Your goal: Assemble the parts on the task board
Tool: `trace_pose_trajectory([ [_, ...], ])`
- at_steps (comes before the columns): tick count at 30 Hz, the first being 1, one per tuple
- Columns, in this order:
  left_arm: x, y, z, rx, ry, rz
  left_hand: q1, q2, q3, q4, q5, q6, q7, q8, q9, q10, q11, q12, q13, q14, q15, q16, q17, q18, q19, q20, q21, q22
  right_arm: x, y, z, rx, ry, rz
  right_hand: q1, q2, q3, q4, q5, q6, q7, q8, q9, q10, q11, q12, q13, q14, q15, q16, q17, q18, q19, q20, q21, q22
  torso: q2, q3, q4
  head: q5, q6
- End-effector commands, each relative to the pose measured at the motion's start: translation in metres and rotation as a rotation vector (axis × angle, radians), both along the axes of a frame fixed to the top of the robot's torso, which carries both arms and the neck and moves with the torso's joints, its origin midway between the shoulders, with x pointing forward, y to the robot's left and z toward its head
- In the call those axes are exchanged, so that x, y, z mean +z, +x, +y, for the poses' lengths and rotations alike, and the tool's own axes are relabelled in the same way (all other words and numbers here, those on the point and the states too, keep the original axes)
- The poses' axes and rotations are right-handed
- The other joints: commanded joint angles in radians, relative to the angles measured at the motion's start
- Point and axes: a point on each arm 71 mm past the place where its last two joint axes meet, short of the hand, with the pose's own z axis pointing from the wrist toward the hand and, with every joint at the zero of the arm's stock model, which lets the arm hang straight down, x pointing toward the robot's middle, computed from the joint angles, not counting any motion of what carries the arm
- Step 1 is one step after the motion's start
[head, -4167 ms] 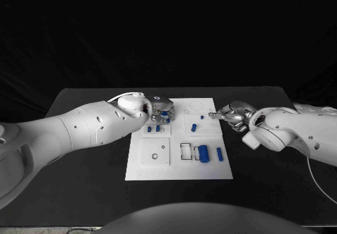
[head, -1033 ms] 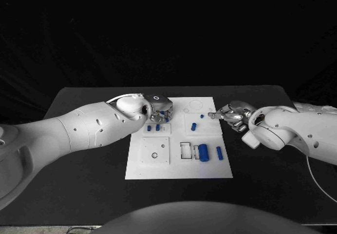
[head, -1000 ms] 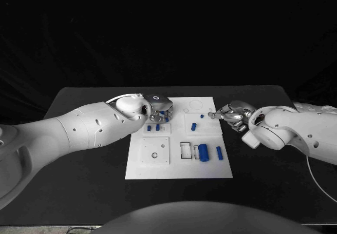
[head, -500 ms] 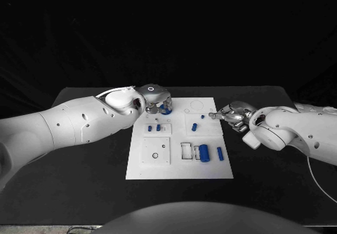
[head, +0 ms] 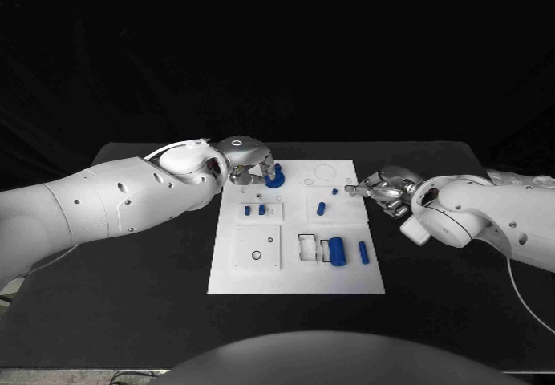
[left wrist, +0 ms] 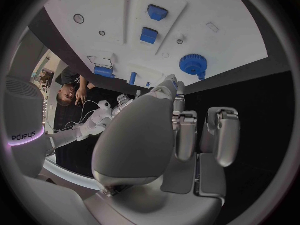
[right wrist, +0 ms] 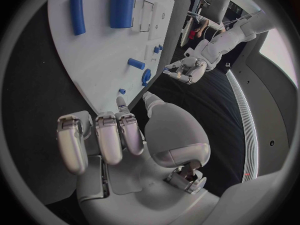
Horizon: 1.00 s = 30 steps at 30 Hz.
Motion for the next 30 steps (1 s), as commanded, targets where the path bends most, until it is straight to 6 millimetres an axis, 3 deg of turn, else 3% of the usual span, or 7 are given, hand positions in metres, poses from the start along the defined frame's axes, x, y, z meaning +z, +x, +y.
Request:
trace_pose_trajectory([
  [1,-0.001,-0.002,0.001,-0.020,0.002,0.048,0.003,0.003,0.005,0.000,0.006,0.006,-0.002,-0.001,0.001,0.001,-0.002,-0.004,-0.001,0.106,0.005,0.003,0.263,-0.008,0.102,-0.002,0.002,0.263,-0.001,-0.001,0.001,0.014,-0.001,0.007,-0.001,0.010,-0.003,0.000,0.006,0.002,0.011,0.004,0.001,0.105,0.004,0.003,0.263,0.104,0.007,0.004,0.263,-0.007,0.105,0.008,0.004,0.263,0.001,0.0000,-0.0010,-0.003,-0.002],
  [30,-0.017,0.005,0.013,-0.004,0.147,0.118,0.005,0.003,0.012,0.005,0.006,0.002,-0.005,-0.006,0.000,-0.006,-0.004,-0.012,-0.002,0.106,0.005,0.003,0.263,-0.008,0.102,-0.002,0.002,0.263,0.000,-0.002,0.001,0.015,0.000,0.008,-0.001,0.010,-0.003,0.000,0.006,0.002,0.011,0.004,0.001,0.105,0.004,0.003,0.263,0.104,0.007,0.004,0.263,-0.007,0.105,0.008,0.004,0.263,0.000,0.0006,-0.0012,-0.002,-0.003],
])
